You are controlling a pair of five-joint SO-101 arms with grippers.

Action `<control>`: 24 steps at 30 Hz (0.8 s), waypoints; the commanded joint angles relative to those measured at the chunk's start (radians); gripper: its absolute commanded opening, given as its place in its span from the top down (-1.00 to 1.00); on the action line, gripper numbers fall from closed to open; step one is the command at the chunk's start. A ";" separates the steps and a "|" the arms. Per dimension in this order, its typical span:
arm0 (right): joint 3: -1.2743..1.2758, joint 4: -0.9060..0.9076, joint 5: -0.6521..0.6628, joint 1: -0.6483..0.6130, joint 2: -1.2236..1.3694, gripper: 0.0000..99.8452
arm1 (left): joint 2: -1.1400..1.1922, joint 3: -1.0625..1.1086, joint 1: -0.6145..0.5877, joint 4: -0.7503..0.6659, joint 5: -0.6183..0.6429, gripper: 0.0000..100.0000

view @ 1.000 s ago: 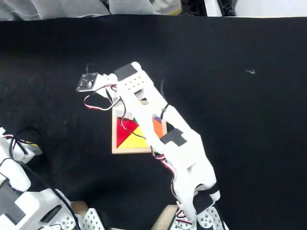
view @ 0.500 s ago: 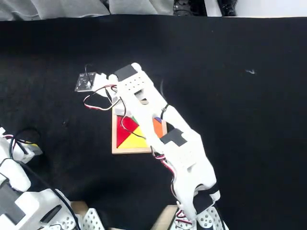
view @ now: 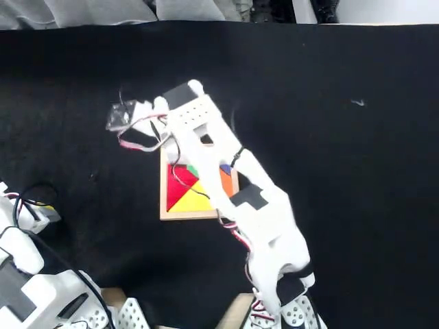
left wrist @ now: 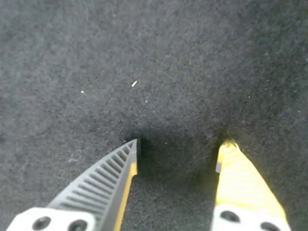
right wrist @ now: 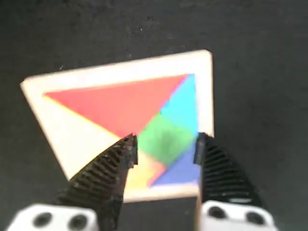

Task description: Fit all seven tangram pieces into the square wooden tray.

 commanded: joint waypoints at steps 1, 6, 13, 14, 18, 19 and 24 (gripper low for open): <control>-0.136 0.071 -0.055 0.081 -0.213 0.93 | 0.006 0.005 0.007 -0.018 0.003 0.46; -0.108 0.066 -0.158 0.143 -0.361 0.96 | -0.060 -0.077 0.165 0.100 0.009 0.46; -0.030 0.060 -0.345 0.325 -0.533 0.98 | -0.333 -0.384 0.495 0.345 0.061 0.46; -0.015 0.049 -0.359 0.342 -0.552 0.98 | -0.379 -0.424 0.536 0.344 0.077 0.46; 0.074 0.000 -0.433 0.410 -0.593 0.98 | -0.520 -0.522 0.717 0.224 0.086 0.46; 0.087 -0.005 -0.468 0.427 -0.607 0.98 | -0.549 -0.522 0.750 0.178 0.089 0.46; 0.096 0.040 -0.577 0.465 -0.786 0.98 | -0.710 -0.575 0.811 0.221 0.087 0.57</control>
